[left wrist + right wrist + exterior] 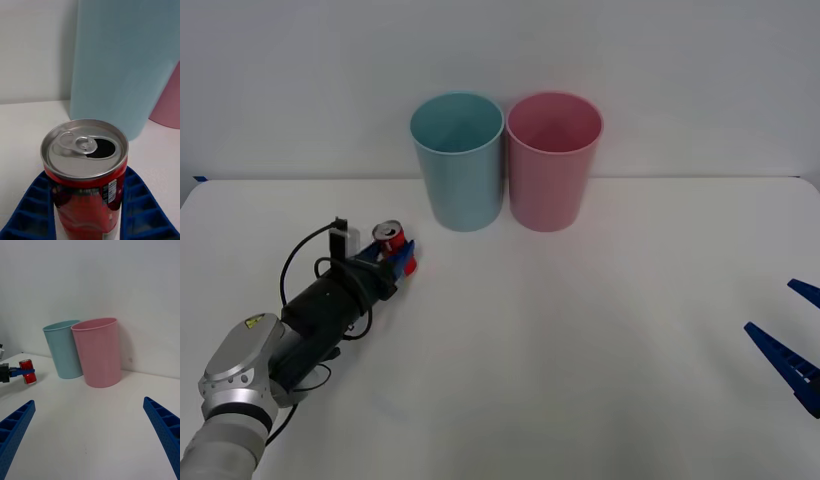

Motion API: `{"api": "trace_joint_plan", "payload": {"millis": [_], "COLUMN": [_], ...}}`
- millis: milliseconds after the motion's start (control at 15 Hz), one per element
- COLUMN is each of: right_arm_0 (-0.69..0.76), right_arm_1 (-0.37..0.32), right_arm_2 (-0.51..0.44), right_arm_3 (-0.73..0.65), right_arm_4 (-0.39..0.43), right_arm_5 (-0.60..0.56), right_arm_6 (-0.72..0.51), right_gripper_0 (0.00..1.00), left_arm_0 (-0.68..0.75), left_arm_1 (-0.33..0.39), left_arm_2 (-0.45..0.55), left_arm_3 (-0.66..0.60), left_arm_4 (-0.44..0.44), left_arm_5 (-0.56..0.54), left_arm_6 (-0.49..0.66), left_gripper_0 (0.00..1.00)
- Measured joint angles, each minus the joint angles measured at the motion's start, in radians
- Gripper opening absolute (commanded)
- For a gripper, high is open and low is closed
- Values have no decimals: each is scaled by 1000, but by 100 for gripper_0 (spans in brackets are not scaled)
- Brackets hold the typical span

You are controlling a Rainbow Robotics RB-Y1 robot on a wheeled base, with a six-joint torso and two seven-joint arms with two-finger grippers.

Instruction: Grasp the object on the table and drop it into the matching bin: aluminum can to the light blue bin, PET bottle to the pink bin.

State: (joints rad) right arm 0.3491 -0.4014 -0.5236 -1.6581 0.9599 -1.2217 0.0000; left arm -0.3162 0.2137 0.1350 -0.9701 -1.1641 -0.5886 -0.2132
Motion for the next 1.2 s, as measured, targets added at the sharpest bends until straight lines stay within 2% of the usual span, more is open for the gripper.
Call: {"api": "trace_joint_plan", "payload": {"millis": [267,467,1200], "right_arm_0": [0,0,0], "right_arm_1": [0,0,0], "right_arm_2": [0,0,0], "right_arm_3": [0,0,0], "right_arm_4": [0,0,0], "right_arm_5": [0,0,0], "right_arm_6": [0,0,0], "right_gripper_0": [100,100,100], "left_arm_0": [1,27,246], "left_arm_1": [4,36,174], "left_arm_2": [1,0,16], "left_arm_3": [-1,-35,-470], "left_arm_4": [5,47,192], "left_arm_5": [-2,-18,2], "left_arm_6": [4,11,107], "left_gripper_0": [0,0,0]}}
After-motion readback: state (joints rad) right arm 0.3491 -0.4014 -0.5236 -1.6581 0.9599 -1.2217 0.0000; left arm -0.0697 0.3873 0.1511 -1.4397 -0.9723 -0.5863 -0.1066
